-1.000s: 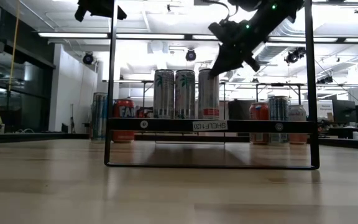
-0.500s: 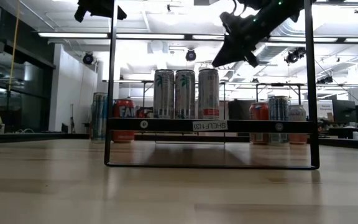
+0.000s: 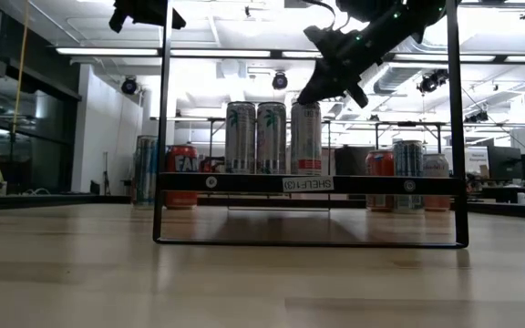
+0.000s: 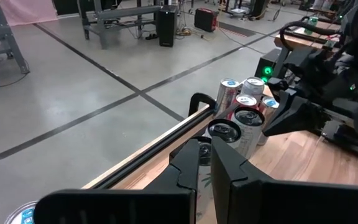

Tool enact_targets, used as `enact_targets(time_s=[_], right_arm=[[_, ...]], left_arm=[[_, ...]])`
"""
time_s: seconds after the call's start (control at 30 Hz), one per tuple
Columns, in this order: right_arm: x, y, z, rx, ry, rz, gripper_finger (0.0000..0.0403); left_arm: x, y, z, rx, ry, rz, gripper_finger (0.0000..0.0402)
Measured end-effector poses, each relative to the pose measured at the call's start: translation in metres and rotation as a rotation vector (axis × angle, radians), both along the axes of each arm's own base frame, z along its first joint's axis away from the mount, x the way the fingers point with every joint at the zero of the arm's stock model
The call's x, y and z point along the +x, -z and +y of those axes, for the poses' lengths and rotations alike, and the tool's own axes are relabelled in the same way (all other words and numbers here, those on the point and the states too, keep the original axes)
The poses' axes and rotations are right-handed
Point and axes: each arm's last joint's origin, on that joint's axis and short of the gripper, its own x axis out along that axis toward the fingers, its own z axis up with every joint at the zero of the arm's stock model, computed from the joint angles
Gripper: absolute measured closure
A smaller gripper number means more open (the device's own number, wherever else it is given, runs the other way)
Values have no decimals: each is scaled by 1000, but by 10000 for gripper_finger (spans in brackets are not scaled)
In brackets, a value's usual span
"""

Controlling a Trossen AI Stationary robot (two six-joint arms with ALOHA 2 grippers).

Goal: Place canned beverage on shelf
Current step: Put the white-pink soda can on the shelf aligned with the other white-pink soda can

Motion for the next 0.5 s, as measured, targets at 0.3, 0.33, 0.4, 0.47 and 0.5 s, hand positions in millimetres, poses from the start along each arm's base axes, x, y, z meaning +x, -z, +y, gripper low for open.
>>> enact_targets(time_s=[0.3,0.33,0.4,0.47,0.5], right_arm=[[-6,6,1,6,28,88,403],[-7,6,1,7,31,98,403],[-10,5,1,-2,42,115,403],[-15,2,2,-19,76,128,403],[-17,0,2,-29,93,125,403]], left_arm=[[0,0,0,0,0,0,401],[0,0,0,0,0,0,402],[0,0,0,0,0,0,401],[0,0,0,0,0,0,402],[0,0,0,0,0,0,402]])
